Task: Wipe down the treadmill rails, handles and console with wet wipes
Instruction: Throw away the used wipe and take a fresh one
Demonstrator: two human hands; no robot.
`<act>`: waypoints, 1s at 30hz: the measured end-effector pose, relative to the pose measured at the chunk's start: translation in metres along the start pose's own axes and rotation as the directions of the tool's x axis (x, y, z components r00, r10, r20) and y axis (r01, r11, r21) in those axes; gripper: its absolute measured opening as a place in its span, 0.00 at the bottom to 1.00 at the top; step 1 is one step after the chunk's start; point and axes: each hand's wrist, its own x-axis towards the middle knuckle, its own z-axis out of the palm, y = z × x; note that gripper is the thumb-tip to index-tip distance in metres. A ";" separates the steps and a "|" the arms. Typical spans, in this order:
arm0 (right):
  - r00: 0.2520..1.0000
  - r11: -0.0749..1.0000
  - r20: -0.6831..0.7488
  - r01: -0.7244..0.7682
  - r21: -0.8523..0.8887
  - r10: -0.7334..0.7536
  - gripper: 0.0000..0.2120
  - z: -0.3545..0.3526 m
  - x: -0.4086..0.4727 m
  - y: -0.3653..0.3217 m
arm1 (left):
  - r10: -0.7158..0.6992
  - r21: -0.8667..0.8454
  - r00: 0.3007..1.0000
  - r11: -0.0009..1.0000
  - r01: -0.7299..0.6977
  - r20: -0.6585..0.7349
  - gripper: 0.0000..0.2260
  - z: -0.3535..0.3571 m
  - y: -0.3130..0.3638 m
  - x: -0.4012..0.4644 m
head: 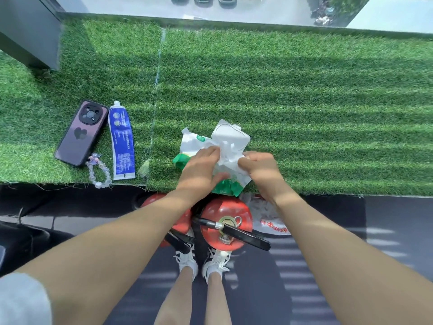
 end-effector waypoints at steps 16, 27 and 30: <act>0.977 0.968 -0.155 -0.111 0.223 0.148 0.14 -0.018 0.004 0.012 | -0.081 -0.011 0.995 0.997 0.081 -0.056 0.08 -0.006 -0.001 0.012; 0.978 0.934 -0.110 -0.130 0.332 0.175 0.10 -0.012 0.006 0.006 | -0.151 -0.162 0.986 0.977 0.139 -0.065 0.06 -0.006 0.001 0.011; 0.949 0.957 -0.270 -0.083 0.278 0.160 0.14 -0.023 0.013 0.009 | -0.120 -0.130 0.990 0.985 0.110 -0.073 0.07 -0.008 -0.005 0.011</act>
